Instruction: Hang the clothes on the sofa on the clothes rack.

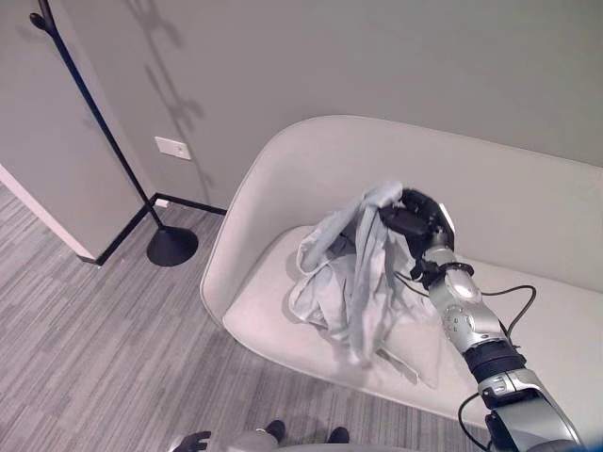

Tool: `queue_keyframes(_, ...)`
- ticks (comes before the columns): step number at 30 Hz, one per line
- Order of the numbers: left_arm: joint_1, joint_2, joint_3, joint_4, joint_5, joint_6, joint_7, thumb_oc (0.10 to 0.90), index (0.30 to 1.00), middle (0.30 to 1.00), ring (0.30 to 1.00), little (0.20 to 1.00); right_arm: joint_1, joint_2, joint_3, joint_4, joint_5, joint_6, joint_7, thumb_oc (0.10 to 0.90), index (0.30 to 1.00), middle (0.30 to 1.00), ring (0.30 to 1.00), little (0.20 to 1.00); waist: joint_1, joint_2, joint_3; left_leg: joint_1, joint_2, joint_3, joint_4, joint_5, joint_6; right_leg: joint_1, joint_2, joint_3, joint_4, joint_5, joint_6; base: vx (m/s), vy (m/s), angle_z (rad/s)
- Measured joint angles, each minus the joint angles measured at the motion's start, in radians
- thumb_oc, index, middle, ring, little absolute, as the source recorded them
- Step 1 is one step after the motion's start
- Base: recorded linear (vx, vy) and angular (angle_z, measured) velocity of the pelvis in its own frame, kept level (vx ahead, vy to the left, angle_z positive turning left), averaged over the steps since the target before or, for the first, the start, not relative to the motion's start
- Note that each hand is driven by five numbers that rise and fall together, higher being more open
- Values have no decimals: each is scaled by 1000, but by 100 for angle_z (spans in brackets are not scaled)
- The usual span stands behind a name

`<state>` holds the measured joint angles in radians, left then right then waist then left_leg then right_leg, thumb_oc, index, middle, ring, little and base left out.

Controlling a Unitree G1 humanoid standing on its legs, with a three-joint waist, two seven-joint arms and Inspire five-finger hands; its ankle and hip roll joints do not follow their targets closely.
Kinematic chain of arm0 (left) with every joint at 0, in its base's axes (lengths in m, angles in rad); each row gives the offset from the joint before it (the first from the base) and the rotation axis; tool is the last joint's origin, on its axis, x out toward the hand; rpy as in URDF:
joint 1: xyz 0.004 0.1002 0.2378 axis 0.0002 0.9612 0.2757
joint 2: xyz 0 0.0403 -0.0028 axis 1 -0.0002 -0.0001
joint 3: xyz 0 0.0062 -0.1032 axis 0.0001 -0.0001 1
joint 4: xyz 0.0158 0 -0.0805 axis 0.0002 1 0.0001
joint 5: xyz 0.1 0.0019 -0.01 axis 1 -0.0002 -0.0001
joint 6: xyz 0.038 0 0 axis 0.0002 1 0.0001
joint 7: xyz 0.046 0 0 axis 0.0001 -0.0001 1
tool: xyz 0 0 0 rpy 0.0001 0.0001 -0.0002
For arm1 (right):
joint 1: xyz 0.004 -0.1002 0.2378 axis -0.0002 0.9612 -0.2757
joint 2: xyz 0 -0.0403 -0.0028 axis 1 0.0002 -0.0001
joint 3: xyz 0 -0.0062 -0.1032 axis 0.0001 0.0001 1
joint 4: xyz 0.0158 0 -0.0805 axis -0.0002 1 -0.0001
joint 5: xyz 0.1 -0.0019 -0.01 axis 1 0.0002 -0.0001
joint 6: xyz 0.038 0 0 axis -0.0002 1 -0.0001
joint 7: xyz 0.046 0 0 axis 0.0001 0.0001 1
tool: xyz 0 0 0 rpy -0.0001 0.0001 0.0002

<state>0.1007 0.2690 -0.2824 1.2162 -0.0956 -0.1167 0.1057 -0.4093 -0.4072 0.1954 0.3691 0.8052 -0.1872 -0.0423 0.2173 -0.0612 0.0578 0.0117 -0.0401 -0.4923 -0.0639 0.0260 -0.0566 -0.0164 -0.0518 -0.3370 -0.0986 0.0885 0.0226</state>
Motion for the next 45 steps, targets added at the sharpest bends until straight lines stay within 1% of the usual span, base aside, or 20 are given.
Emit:
queue_keyframes(3,26,15,2,-76,-58,10,13,800,900,900,900,900,-1,41,-6,-45,84,-34,4,400,300,300,300,300,11,2,2,0,2,-7,0,2,-1,1,1,-6,0,-1,-2,-8,-2,4)
queue_keyframes(4,67,34,5,-216,-111,15,22,800,900,900,900,900,0,67,-10,-81,148,-47,3,400,300,300,300,300,21,6,7,-1,3,-7,-2,3,-2,1,3,-6,0,-1,-2,-10,4,4)
queue_keyframes(8,55,42,4,-469,-177,-26,29,800,900,900,900,900,-1,110,-7,-155,204,-77,-2,400,300,300,300,300,52,10,9,-1,4,-12,-2,5,-4,3,4,-11,0,-1,-2,-9,9,3)
queue_keyframes(9,55,54,4,-630,-183,-16,32,800,900,900,900,900,-22,126,-7,-188,236,-82,-16,400,300,300,300,300,60,7,11,0,4,-12,-1,4,-5,4,4,-10,2,-1,-2,0,0,0)
queue_keyframes(10,56,62,3,-694,-185,-30,31,800,900,900,900,900,-43,129,-7,-190,240,-93,-16,400,300,300,300,300,56,5,12,0,4,-12,-1,5,-4,5,4,-10,5,-1,-2,0,0,0)
queue_keyframes(11,34,58,5,-714,-185,-62,29,800,900,900,900,900,-64,130,-7,-190,241,-113,-16,400,300,300,300,300,57,6,11,1,4,-12,-1,4,-6,7,4,-10,5,0,-1,0,0,0)
queue_keyframes(12,10,58,5,-728,-186,-67,31,800,900,900,900,900,-84,132,-8,-190,243,-120,-20,400,300,300,300,300,59,6,11,3,4,-12,-2,0,-11,9,4,-9,5,0,-1,-7,1,-5)
queue_keyframes(13,-7,71,12,-796,-187,-46,41,800,900,900,900,900,-155,129,-7,-188,246,-122,-57,400,300,300,300,300,57,4,12,4,4,-8,-1,0,-11,8,5,-5,5,0,-1,19,-17,-6)
queue_keyframes(14,-14,74,15,-811,-186,-56,41,800,900,900,900,900,-189,126,-10,-187,258,-130,-68,400,300,300,300,300,55,4,13,4,5,-8,-1,5,-4,8,5,-4,5,0,0,3,-5,-6)
queue_keyframes(15,-31,76,28,-847,-181,-53,59,800,900,900,900,900,-254,126,-12,-188,262,-162,-90,400,300,300,300,300,56,4,13,11,7,-8,-4,5,-4,12,6,-4,5,1,-1,0,0,0)
queue_keyframes(18,-49,83,48,-874,-159,-53,107,800,900,900,900,900,-348,126,-16,-197,261,-206,-115,400,300,300,300,300,56,3,13,24,7,-8,-6,4,-5,24,6,-6,5,-2,-5,0,0,0)
queue_keyframes(19,-59,93,53,-875,-107,-50,145,800,900,900,900,900,-391,126,-16,-205,260,-218,-140,400,300,300,300,300,57,1,14,27,7,-8,-8,4,-5,25,6,-6,5,-1,-7,0,0,0)
queue_keyframes(23,-65,98,70,-882,-50,-52,199,800,900,900,900,900,-409,127,-16,-264,256,-240,-163,400,300,300,300,300,61,-7,18,33,6,-8,-11,4,-5,32,5,-6,5,-2,-7,0,0,0)
queue_keyframes(29,-158,125,9,-872,109,-52,321,800,900,900,900,900,-497,138,24,-268,258,-265,-191,400,300,300,300,300,62,-35,29,33,6,-9,-5,4,-6,35,5,-7,5,-4,-4,0,0,0)
queue_keyframes(30,-192,132,-19,-858,166,-50,382,800,900,900,900,900,-509,150,42,-276,261,-282,-197,400,300,300,300,300,55,-43,30,34,6,-9,-2,3,-7,35,6,-6,5,-4,-4,0,0,0)
queue_keyframes(34,-259,143,-58,-858,251,-48,458,800,900,900,900,900,-506,179,75,-337,261,-286,-198,400,300,300,300,300,50,-54,31,33,6,-6,-2,3,-7,34,6,-3,5,-3,-4,-3,1,-1)
queue_keyframes(39,-316,141,-95,-942,267,-54,466,800,900,900,900,900,-507,194,148,-382,261,-297,-179,400,300,300,300,300,36,-63,29,35,5,-1,-2,3,-6,33,5,3,5,-1,-6,-4,3,-3)
queue_keyframes(43,-392,101,-205,-925,248,-56,452,800,900,900,900,900,-508,280,206,-383,273,-301,-170,400,300,300,300,300,14,-68,28,43,5,26,-3,2,-8,29,6,30,5,3,-1,3,4,-18)
queue_keyframes(44,-441,72,-264,-889,237,-57,440,800,900,900,900,900,-508,311,231,-386,281,-301,-168,400,300,300,300,300,-1,-72,25,44,5,33,-3,1,-8,27,6,38,5,3,3,5,5,-16)
queue_keyframes(45,-467,51,-287,-866,213,-56,438,800,900,900,900,900,-506,327,240,-389,281,-301,-168,400,300,300,300,300,-8,-73,25,45,4,37,-4,1,-8,26,5,42,5,4,4,2,9,-17)
